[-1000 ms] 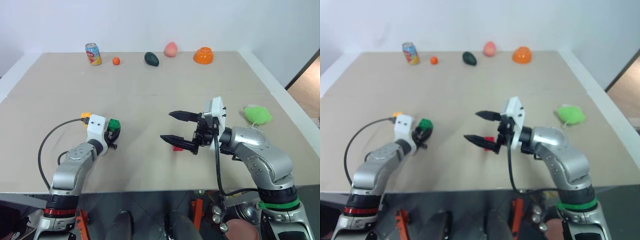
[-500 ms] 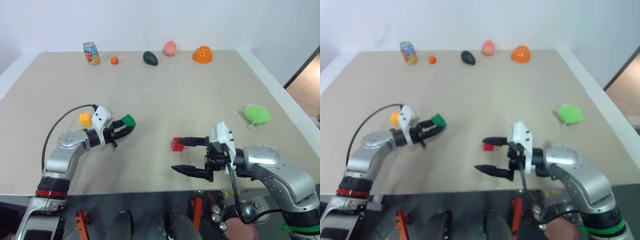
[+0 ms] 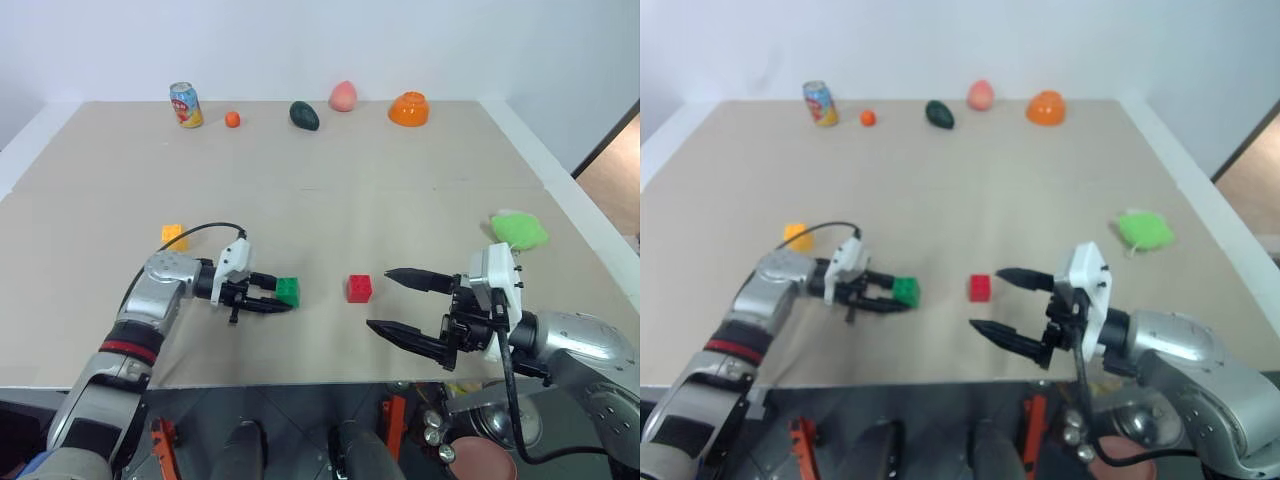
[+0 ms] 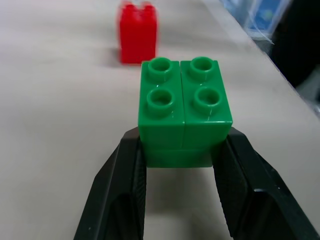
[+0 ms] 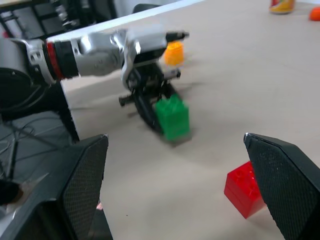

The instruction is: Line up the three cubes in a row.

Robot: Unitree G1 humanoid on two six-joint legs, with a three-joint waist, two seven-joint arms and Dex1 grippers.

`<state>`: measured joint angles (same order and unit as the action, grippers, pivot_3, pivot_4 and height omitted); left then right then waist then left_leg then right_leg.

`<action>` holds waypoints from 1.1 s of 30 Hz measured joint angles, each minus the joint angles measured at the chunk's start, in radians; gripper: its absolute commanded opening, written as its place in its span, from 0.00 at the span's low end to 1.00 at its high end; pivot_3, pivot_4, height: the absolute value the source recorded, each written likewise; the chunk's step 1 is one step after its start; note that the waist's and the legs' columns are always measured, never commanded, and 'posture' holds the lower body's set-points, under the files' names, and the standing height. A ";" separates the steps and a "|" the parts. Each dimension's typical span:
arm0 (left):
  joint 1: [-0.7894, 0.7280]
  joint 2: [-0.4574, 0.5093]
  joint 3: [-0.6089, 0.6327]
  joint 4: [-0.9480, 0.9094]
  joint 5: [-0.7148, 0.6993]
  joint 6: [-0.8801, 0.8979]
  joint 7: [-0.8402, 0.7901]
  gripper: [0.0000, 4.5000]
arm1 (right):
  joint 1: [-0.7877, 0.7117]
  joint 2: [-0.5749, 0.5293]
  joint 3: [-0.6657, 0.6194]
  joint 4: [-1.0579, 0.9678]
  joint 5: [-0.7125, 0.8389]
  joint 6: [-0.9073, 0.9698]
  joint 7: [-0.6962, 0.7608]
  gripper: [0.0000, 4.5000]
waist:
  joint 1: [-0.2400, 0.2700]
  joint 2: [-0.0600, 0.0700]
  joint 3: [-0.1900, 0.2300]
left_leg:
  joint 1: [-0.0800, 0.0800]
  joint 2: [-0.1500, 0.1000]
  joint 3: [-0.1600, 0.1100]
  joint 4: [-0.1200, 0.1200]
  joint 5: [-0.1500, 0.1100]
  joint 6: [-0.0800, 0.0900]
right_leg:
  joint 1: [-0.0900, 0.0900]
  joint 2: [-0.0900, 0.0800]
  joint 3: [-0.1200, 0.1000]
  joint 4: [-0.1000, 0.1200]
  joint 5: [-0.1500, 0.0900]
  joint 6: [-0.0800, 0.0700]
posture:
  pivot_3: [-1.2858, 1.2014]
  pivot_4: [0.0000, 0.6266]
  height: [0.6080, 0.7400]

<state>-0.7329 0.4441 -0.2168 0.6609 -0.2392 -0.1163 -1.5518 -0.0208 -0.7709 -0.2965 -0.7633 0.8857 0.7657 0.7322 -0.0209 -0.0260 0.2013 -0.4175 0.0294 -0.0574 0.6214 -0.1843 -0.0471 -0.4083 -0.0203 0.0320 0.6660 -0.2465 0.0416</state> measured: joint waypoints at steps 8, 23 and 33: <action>-0.192 -0.119 -0.002 0.221 0.067 -0.108 0.029 0.29 | 0.055 -0.018 -0.057 -0.053 0.063 0.009 -0.083 1.00 | -0.005 0.000 0.000 | -0.004 -0.001 -0.001 0.004 -0.001 0.002 | -0.001 0.000 0.001 -0.001 0.001 0.003 | 0.52 0.24 0.99; -0.079 -0.072 0.010 0.160 0.113 -0.133 0.119 0.29 | 0.059 -0.029 -0.049 -0.062 0.072 -0.007 -0.119 1.00 | -0.006 0.000 0.000 | -0.003 0.001 -0.002 0.005 -0.001 0.003 | 0.000 0.002 0.001 -0.001 0.003 0.002 | 0.52 0.24 0.99; -0.049 -0.073 0.018 0.100 0.111 -0.086 0.133 0.29 | 0.020 -0.031 -0.013 -0.024 0.050 -0.024 -0.100 1.00 | -0.003 0.000 0.000 | -0.003 0.001 -0.002 0.005 -0.001 0.003 | 0.000 0.002 0.001 -0.001 0.003 0.002 | 0.52 0.24 0.99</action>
<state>-0.7818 0.3710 -0.1990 0.7611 -0.1282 -0.2021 -1.4186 -0.0007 -0.8014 -0.3095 -0.7870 0.9355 0.7421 0.6317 -0.0240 -0.0258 0.2011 -0.4210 0.0300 -0.0593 0.6262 -0.1849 -0.0437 -0.4082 -0.0182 0.0326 0.6654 -0.2435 0.0437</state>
